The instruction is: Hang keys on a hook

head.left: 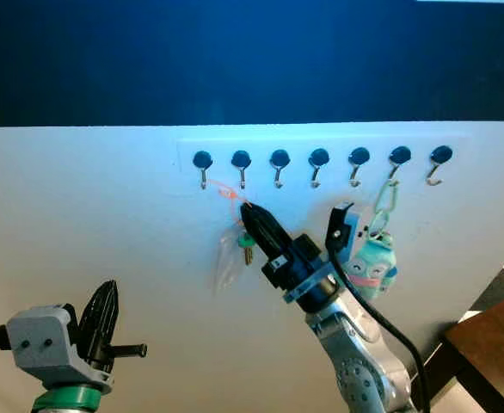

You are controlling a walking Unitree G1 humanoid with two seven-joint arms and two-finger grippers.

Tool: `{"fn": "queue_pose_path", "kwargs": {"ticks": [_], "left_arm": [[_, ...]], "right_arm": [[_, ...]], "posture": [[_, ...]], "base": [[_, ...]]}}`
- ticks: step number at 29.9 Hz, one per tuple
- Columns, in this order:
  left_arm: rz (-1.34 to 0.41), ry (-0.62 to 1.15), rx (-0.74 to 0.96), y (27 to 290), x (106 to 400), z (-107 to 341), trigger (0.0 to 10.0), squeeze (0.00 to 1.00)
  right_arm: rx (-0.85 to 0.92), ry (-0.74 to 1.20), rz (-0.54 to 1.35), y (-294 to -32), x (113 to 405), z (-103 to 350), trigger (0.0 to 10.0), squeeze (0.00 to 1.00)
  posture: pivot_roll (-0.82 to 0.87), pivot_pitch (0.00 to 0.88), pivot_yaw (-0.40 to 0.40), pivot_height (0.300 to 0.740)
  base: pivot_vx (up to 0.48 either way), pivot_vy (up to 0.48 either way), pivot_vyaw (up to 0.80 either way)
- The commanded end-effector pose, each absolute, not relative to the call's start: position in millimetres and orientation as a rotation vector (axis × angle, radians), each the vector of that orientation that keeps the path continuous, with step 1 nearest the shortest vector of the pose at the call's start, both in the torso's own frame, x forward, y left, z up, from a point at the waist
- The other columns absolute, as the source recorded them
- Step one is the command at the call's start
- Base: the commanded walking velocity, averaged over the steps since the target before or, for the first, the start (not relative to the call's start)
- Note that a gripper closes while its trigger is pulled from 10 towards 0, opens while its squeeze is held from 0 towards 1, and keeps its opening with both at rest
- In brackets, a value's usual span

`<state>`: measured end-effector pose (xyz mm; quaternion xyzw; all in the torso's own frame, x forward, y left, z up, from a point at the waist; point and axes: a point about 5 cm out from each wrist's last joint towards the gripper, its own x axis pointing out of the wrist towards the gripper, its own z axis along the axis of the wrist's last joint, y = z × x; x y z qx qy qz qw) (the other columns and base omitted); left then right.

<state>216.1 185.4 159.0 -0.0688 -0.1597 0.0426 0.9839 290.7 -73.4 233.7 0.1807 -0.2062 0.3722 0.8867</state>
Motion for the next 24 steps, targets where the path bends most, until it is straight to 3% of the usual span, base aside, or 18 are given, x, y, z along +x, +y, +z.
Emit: {"fn": "queue_pose_path", "kwargs": {"ticks": [1, 12, 24], "left_arm": [[0.087, -0.317, -0.120, 186.3, 213.7, 159.3, 10.0, 0.00], [0.081, -0.316, -0.117, 185.9, 213.7, 158.8, 10.0, 0.00], [0.083, -0.326, -0.116, 186.0, 214.1, 161.7, 10.0, 0.00]], "right_arm": [[0.375, -0.331, 0.666, -87.0, 297.9, 210.7, 10.0, 0.00], [0.377, -0.306, 0.635, -93.5, 297.1, 201.1, 10.0, 0.00], [0.402, -0.399, 0.868, -79.8, 276.8, 230.2, 10.0, 0.00]], "posture": [[-0.07, 0.034, 0.108, 0.740], [-0.07, 0.027, 0.112, 0.740], [-0.07, 0.034, 0.117, 0.740]], "base": [[0.000, 0.000, 0.00], [0.000, 0.000, 0.00], [0.000, 0.000, 0.00]]}}
